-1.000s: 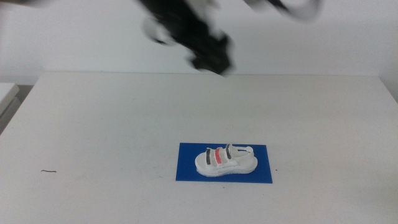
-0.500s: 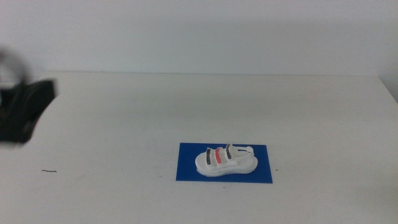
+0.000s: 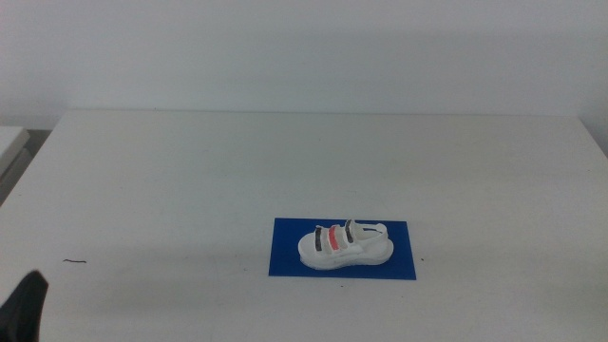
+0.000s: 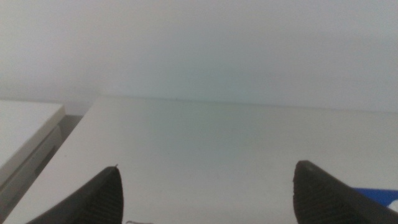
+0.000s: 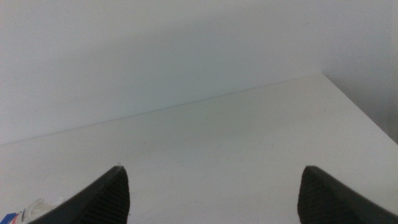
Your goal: Use one arm to grab the shoe from the table and place it on the mat.
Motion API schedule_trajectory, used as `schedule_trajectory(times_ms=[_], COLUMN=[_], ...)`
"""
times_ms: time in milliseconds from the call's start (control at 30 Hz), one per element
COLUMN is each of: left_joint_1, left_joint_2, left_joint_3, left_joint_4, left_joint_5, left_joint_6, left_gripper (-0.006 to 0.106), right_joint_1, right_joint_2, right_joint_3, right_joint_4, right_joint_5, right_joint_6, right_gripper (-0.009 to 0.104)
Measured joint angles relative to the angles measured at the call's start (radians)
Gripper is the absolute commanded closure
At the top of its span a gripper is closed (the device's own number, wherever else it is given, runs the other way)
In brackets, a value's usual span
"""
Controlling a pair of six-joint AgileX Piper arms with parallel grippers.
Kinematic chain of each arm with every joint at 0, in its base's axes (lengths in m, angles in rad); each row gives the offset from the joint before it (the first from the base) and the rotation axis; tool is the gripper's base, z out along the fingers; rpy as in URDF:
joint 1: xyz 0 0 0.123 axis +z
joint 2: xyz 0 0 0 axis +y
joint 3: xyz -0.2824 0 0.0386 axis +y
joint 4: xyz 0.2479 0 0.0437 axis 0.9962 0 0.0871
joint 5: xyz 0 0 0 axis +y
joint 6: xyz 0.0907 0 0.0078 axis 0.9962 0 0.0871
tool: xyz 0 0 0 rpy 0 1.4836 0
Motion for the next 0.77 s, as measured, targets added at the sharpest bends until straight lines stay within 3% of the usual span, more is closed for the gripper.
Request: schedule_trajectory(times_ms=[233, 767], left_joint_1=[0.0, 0.0], left_joint_2=[-0.071, -0.071], left_joint_3=[0.022, 0.024], left_joint_4=[0.017, 0.075], left_joint_5=[0.104, 0.102], left_joint_6=[-0.008, -0.009], left_gripper=[0.007, 0.007], right_joint_1=[0.0, 0.0], right_joint_2=[0.0, 0.0], right_joint_3=[0.0, 0.0], right_joint_4=[0.0, 0.0], right_joint_5=[0.0, 0.0], right_joint_6=[0.0, 0.0], right_gripper=[0.016, 0.016])
